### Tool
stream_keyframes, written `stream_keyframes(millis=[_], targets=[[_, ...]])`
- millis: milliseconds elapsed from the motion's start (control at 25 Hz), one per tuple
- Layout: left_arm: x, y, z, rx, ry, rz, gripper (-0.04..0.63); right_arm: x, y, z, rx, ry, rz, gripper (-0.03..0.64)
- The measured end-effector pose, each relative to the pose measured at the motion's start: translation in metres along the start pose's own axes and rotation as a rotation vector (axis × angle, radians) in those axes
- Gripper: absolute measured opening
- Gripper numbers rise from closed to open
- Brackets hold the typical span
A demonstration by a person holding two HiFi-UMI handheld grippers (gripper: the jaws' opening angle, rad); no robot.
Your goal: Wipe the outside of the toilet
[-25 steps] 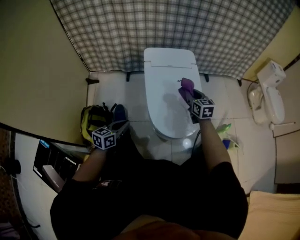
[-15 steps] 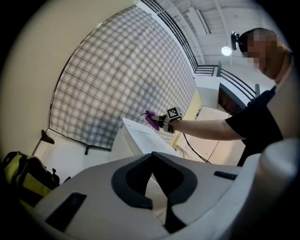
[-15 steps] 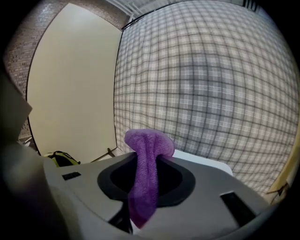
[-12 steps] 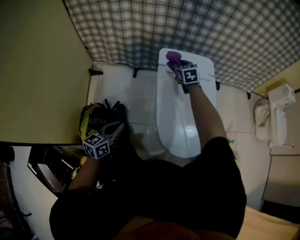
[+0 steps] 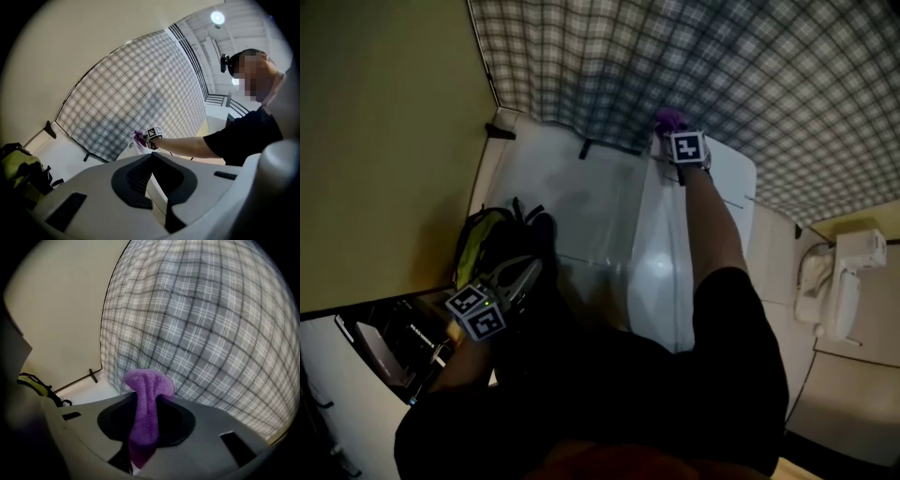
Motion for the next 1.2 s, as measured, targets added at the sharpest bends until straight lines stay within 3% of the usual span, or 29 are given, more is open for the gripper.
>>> stream_keyframes(millis=[240,360,480,560,720,800,1200], targets=[[0.004,0.017,0.008,-0.034,-0.032,-0.02,0.003,0.001,0.035,0.015,0.029,0.01,0.034,0.103],[-0.007,0.019,0.01,-0.036,-0.056,-0.019,0.003,-0.005,0.046,0.014,0.035,-0.006,-0.007,0.1],[-0.02,0.022,0.0,-0.03,-0.073,-0.022,0.003,-0.02,0.052,0.002,-0.009,-0.041,0.001,0.095],[-0.017,0.026,-0.006,-0.043,-0.047,-0.015,0.003,-0.035,0.044,-0.004,-0.044,-0.081,0.026,0.094],[0.014,0.031,-0.01,-0.082,0.092,0.002,0.003,-0.078,-0.012,0.004,-0.042,-0.348,0.004,0.094],[0.022,0.03,-0.016,-0.09,0.123,0.004,0.003,-0.104,-0.041,-0.001,-0.033,-0.438,-0.015,0.094],[0.035,0.018,-0.069,-0.153,0.147,-0.019,0.003,-0.23,-0.187,-0.1,0.049,-0.437,0.101,0.094]])
Point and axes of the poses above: the fingertips, and each gripper's own axes: y forward along the fingers, x to its right, z out of its top, the point moved 10 cm from there along -y, backward along the fingers, and after that the axes turned 15 degrees about -y, right-handed, at the moved point
